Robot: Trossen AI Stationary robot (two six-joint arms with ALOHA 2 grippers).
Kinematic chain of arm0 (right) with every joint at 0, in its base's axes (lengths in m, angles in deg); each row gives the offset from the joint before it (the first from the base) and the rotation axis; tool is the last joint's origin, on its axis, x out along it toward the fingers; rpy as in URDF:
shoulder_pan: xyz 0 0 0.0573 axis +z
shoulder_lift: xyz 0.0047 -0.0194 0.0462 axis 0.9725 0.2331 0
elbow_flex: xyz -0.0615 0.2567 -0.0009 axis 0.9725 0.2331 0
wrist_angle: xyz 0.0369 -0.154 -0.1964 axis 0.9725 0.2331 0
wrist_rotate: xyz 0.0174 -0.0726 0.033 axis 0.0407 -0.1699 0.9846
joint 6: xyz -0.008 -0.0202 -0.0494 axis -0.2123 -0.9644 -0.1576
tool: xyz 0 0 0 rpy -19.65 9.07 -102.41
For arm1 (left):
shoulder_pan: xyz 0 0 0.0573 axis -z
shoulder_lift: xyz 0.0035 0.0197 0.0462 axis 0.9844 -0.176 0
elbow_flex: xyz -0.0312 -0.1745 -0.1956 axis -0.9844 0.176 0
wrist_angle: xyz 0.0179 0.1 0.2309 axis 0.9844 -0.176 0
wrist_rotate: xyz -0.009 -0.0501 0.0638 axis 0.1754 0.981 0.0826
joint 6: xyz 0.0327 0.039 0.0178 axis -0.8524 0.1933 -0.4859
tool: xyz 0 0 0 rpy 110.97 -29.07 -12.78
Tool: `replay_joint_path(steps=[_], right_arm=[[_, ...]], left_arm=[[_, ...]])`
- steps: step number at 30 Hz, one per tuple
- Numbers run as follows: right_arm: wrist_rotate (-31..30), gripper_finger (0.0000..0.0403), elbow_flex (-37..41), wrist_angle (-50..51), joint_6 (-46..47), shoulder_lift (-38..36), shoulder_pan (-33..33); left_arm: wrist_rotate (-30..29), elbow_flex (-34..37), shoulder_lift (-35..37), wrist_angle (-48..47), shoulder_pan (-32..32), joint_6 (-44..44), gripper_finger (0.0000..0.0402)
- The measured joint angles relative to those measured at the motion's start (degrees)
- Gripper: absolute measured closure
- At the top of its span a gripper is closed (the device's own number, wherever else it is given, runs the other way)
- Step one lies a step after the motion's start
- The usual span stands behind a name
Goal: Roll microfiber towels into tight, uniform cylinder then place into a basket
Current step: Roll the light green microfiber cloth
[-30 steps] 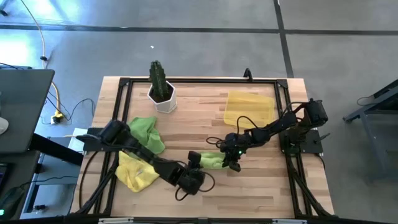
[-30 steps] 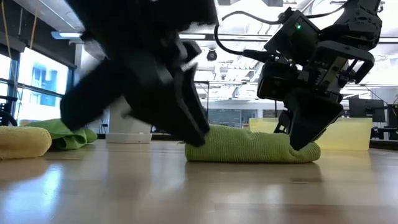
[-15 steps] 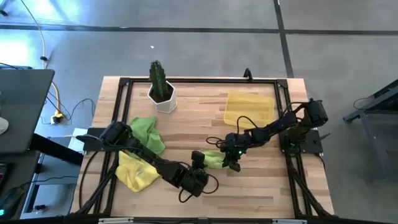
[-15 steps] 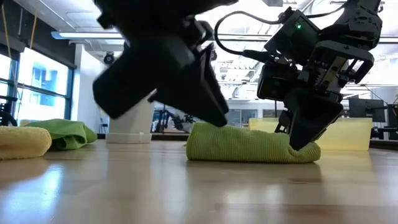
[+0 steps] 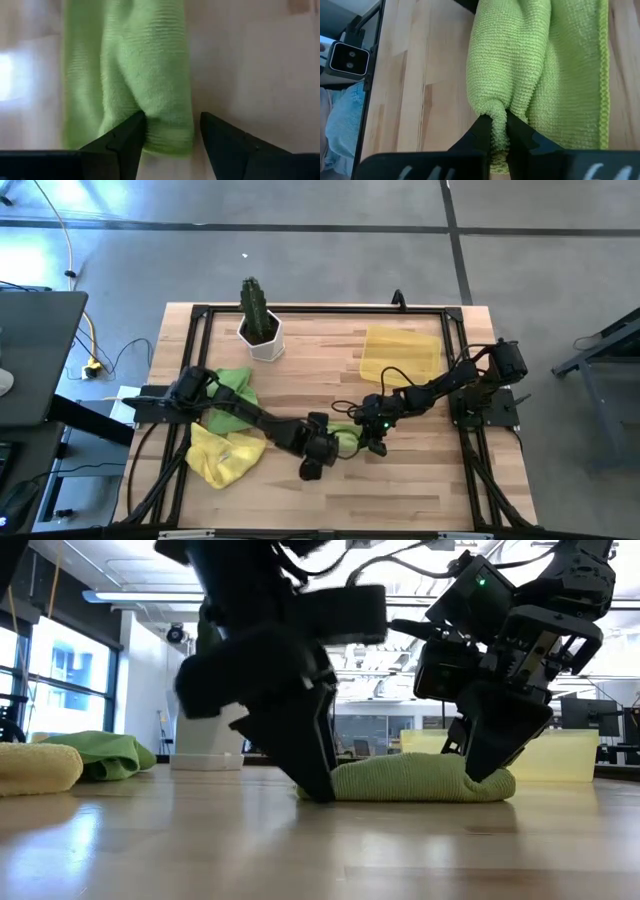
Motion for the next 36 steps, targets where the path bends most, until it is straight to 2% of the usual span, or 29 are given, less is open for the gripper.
replay_joint_path(steps=[3,6,9,17,21,24,29,32,36], right_arm=[[0.0,0.0387,0.0,0.0,-0.2,0.0,0.0],[0.0,0.0386,0.0,0.0,-2.0,0.0,0.0],[0.0,0.0372,0.0,0.2,-5.7,-0.4,0.0],[0.5,0.0272,0.2,3.7,-21.6,-6.9,0.1],[0.2,0.0246,0.2,7.9,-29.8,-12.5,2.0],[-5.1,0.0244,0.2,9.7,-36.2,-16.4,5.9],[-20.1,0.0254,0.1,10.3,-44.5,-17.7,14.4],[-25.7,0.0259,0.1,10.2,-44.7,-16.7,18.5],[-27.4,0.0263,0.1,6.4,-45.4,-14.7,22.8]], left_arm=[[2.5,-0.1,-1.2,0.4,-0.8,2.0,0.0214],[2.2,-0.3,-2.1,0.5,-1.6,8.8,0.0217],[4.2,-0.4,-2.2,-0.1,-2.2,13.5,0.0233],[4.8,-0.3,-2.0,-0.9,-2.3,13.8,0.0332],[9.8,-0.2,-1.9,-0.3,-3.4,13.8,0.0379],[17.2,-0.2,-1.9,1.6,-4.9,14.0,0.0394],[30.1,0.1,-2.5,4.8,-8.4,15.5,0.0393],[33.7,0.2,-2.5,5.3,-10.3,17.4,0.0393],[34.7,0.2,-2.6,5.5,-12.1,21.0,0.0393]])
